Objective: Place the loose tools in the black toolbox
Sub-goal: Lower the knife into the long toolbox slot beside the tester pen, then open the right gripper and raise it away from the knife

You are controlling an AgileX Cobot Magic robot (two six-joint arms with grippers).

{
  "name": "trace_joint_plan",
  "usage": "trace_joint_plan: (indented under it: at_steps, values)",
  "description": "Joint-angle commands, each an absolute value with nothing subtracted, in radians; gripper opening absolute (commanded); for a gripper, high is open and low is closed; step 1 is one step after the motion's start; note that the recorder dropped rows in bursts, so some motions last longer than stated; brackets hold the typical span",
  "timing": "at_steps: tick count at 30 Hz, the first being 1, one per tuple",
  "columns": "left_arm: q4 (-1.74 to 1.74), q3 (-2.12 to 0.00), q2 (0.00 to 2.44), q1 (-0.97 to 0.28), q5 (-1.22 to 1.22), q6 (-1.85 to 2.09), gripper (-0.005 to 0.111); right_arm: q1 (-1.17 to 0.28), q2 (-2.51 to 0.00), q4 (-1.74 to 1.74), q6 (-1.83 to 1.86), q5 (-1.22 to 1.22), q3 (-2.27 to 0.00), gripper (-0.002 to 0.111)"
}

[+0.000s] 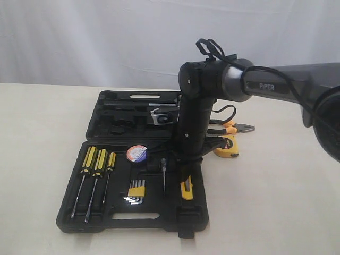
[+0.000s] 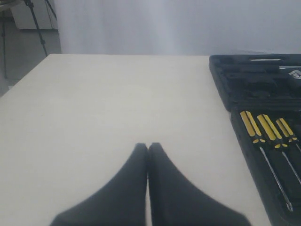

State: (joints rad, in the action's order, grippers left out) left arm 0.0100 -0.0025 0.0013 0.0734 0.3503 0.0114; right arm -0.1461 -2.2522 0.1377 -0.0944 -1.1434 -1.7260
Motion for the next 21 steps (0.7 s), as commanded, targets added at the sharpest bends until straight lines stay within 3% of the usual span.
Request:
trace_joint_plan:
  at_steps: [1,21]
  values:
    - [0.000,0.000,0.000,0.069,0.342,0.007,0.000,-0.142,-2.285,0.128,-0.086,-1.143,-1.726,0.000]
    - [0.000,0.000,0.000,0.069,0.342,0.007,0.000,-0.142,-2.128,0.121,-0.073,-1.123,-1.732,0.000]
